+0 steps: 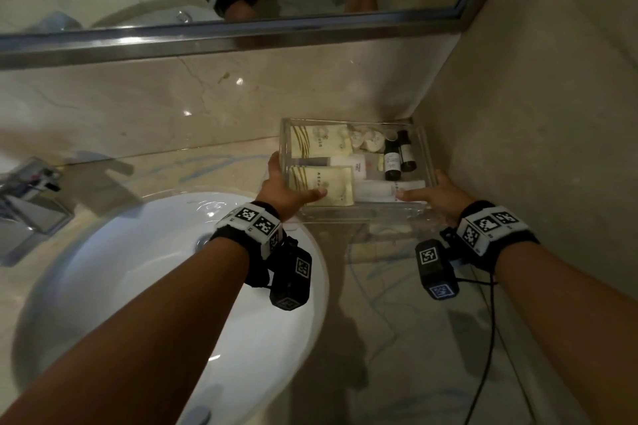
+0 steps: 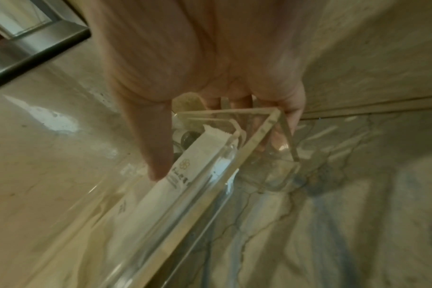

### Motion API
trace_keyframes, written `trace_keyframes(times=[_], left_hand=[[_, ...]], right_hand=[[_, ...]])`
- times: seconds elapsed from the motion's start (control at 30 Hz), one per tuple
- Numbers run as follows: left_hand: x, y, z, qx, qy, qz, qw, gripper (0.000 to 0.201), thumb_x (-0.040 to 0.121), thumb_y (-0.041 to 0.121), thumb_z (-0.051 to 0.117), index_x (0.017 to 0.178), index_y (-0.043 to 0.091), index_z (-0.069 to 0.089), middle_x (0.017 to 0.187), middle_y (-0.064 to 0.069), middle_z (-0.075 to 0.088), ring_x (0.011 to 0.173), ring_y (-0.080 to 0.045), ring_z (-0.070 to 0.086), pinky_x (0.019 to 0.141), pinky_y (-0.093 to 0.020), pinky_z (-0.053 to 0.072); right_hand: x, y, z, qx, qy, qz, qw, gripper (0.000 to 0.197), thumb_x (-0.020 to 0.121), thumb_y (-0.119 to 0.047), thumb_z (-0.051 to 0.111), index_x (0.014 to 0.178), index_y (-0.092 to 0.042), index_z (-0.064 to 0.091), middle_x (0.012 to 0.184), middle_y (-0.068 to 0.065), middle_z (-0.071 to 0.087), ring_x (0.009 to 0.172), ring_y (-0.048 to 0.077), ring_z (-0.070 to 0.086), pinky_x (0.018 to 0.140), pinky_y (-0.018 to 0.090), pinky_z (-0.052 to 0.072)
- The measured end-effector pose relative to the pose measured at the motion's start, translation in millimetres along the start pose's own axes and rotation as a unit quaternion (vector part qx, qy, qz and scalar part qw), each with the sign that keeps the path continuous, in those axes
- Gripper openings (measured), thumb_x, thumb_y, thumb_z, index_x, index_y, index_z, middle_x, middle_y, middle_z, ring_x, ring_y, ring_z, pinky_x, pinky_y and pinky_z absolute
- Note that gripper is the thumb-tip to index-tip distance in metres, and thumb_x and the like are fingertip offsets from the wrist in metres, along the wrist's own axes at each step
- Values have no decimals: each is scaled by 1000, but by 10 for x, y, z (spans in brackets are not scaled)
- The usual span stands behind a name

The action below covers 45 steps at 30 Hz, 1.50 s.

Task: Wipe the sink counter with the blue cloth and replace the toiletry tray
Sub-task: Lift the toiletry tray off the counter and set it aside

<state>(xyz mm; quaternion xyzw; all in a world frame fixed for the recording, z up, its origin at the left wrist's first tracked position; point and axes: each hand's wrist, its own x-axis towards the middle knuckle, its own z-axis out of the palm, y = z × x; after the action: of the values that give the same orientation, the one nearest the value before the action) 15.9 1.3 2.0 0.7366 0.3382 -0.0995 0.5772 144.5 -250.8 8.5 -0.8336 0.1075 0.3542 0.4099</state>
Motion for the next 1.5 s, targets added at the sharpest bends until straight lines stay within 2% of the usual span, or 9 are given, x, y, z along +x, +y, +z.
trace_keyframes(times=[0.23, 0.43, 0.53, 0.63, 0.83, 1.07, 1.23, 1.37, 1.5], left_hand=[[-122, 5, -148, -40, -11, 33, 999, 112, 60, 35, 88, 139, 40, 9, 123, -9, 54, 108, -29, 59, 92, -49, 52], [-259, -79, -337, -50, -21, 63, 997, 111, 63, 26, 87, 140, 36, 9, 126, -6, 54, 109, -25, 59, 91, -44, 53], [-374, -144, -451, -61, -25, 66, 996, 105, 66, 22, 85, 140, 30, 11, 129, -4, 51, 110, -21, 58, 87, -37, 54], [-522, -196, -594, -56, -27, 69, 996, 103, 68, 22, 84, 140, 25, 10, 130, -3, 49, 111, -21, 57, 81, -34, 55], [-836, -254, -954, -56, -35, 71, 995, 107, 68, 23, 84, 140, 32, 5, 132, -5, 47, 110, -23, 57, 73, -37, 57], [-1243, -366, -1271, -113, -18, 71, 991, 123, 61, 6, 86, 146, 31, 2, 108, 7, 56, 116, -25, 56, 102, -51, 44], [-1675, -499, -1353, -118, 1, 66, 991, 125, 59, 7, 87, 146, 30, 0, 118, -1, 54, 116, -26, 55, 101, -51, 45], [-2024, -672, -1317, -125, 25, 64, 990, 123, 61, 9, 86, 147, 28, 1, 120, -3, 57, 109, -23, 59, 95, -49, 49], [-2322, -876, -1282, -161, 89, 51, 982, 95, 71, 17, 81, 139, 26, 15, 112, -3, 61, 89, -17, 65, 72, -37, 55]], right_hand=[[-90, -11, 82, 67, -12, 5, 998, 116, 60, -22, 84, 148, -23, 10, 149, 11, 32, 126, 32, 45, 98, 45, 45], [-221, 39, 189, 86, -39, 18, 995, 150, 20, -35, 95, 145, -38, 11, 148, 9, 35, 123, 35, 48, 96, 55, 46], [-344, 38, 273, 96, -50, 8, 994, 141, 32, -34, 94, 145, -40, 10, 149, 6, 34, 127, 34, 44, 96, 51, 46], [-513, 20, 358, 102, -60, -12, 993, 142, 27, -36, 96, 144, -39, 15, 145, 6, 40, 124, 31, 48, 99, 55, 44], [-1057, -109, 605, 111, -73, -78, 988, 90, 69, -10, 77, 140, -32, 26, 124, 3, 55, 110, 24, 57, 86, 45, 52], [-1433, -204, 771, 78, -80, -119, 986, 103, 60, -21, 84, 140, -42, 23, 134, 1, 48, 117, 29, 53, 88, 51, 51], [-1703, -177, 844, 65, -105, -151, 981, 77, 72, -9, 75, 130, -37, 32, 128, 7, 52, 107, 28, 55, 74, 40, 49], [-1858, -59, 868, 58, -131, -152, 978, 94, 72, -6, 76, 142, -38, 22, 127, 10, 50, 106, 32, 55, 85, 51, 47], [-2011, -31, 946, 23, -154, -149, 976, 121, 43, -23, 93, 140, -41, 23, 139, 12, 44, 118, 38, 52, 88, 61, 48]])
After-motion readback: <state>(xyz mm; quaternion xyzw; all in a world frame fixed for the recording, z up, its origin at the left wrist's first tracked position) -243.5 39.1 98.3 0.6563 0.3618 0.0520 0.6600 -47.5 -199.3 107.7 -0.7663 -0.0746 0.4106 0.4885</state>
